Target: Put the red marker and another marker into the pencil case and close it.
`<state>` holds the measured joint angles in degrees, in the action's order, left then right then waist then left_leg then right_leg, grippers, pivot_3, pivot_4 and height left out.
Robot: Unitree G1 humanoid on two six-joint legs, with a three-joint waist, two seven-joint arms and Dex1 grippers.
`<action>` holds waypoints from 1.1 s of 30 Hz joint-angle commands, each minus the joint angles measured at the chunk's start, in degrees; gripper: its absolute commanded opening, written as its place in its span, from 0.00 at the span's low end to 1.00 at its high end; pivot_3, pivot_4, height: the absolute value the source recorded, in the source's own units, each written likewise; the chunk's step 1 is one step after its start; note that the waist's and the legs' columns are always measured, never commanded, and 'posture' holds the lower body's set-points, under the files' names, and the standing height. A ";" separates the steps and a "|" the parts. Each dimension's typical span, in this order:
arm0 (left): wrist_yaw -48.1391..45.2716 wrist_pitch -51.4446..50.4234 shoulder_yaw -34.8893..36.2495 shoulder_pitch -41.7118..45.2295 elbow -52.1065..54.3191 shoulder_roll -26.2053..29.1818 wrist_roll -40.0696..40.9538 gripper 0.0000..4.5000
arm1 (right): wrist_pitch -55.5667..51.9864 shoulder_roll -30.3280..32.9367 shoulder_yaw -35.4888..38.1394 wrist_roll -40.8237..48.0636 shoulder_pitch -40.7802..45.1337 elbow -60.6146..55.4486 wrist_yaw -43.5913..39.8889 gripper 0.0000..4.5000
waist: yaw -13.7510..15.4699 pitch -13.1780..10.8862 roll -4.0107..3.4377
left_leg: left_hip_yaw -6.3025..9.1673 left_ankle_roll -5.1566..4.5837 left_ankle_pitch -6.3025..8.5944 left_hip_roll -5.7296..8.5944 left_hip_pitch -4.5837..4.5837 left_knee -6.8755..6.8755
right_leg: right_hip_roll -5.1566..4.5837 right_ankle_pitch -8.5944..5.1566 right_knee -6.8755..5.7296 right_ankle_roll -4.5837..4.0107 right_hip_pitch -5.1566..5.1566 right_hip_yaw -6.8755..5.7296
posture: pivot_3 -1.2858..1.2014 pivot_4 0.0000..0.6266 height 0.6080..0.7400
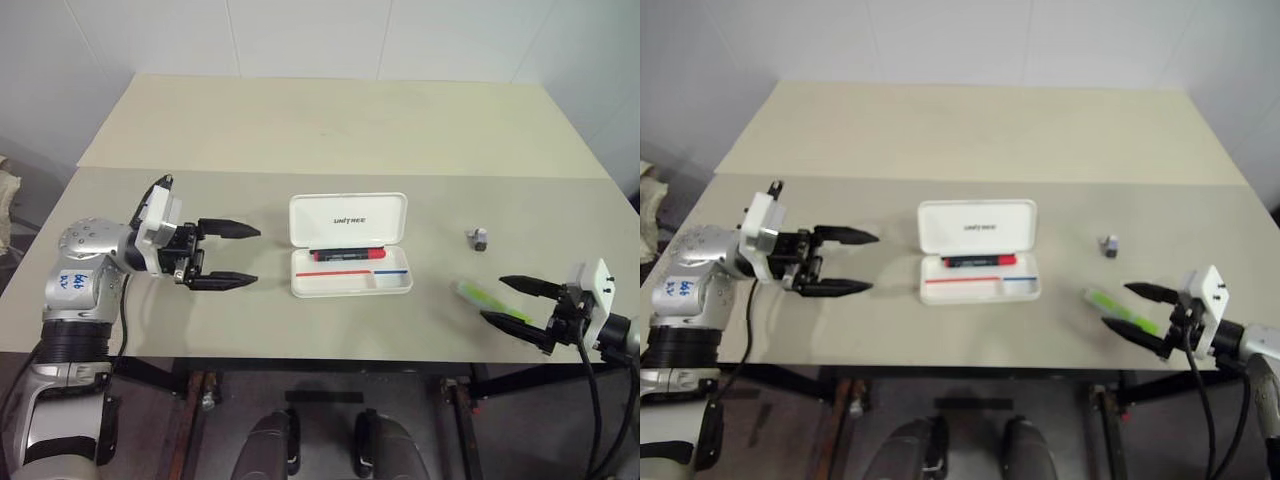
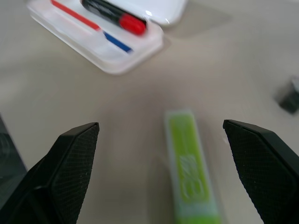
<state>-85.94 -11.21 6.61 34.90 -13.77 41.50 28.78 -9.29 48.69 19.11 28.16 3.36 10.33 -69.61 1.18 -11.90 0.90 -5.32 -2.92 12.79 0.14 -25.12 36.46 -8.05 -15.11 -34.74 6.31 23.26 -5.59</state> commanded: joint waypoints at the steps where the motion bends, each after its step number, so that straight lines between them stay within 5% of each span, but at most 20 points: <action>1: -2.28 -0.89 1.83 -0.26 1.72 2.00 2.46 0.86 | 2.74 0.45 -0.42 -1.18 1.50 3.34 -1.94 1.00 | -0.01 0.01 -0.02 | 0.00 0.02 0.00 0.00 0.01 -0.03 | -0.04 0.00 0.00 0.00 0.00 0.00 | 0.52 0.24 1.00; 15: -3.41 0.90 3.41 -2.57 -1.92 6.41 2.76 0.86 | 10.23 0.00 0.17 -4.73 1.33 18.44 -4.20 1.00 | -0.04 0.02 -0.05 | -0.03 0.11 -0.03 0.01 0.01 -0.18 | -0.09 0.00 0.07 -0.02 0.06 0.01 | 0.52 0.24 1.00; 25: -4.11 1.33 1.85 -0.91 -2.67 5.50 2.61 0.87 | 9.31 -1.75 -0.52 -2.88 0.67 13.28 -4.54 0.25 | -0.14 0.02 -0.05 | -0.03 0.19 -0.07 0.00 0.01 -0.29 | -0.09 0.01 0.12 -0.03 0.08 0.01 | 0.52 0.24 1.00; 33: -4.20 2.42 0.44 -1.01 -3.05 4.31 2.37 0.87 | 7.82 -1.97 -1.24 -2.22 2.97 6.73 -4.10 0.25 | -0.56 0.02 -0.05 | -0.06 0.19 -0.07 0.00 0.02 -0.28 | -0.10 0.01 0.08 -0.04 0.09 0.04 | 0.52 0.24 1.00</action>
<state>-86.01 -9.63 6.62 33.29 -16.84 45.77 30.33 -1.28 46.65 17.68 24.23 5.00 20.17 -73.63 0.62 -11.88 0.84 -5.39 -2.74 12.73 0.14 -25.10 36.18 -8.15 -15.10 -34.67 6.27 23.36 -5.54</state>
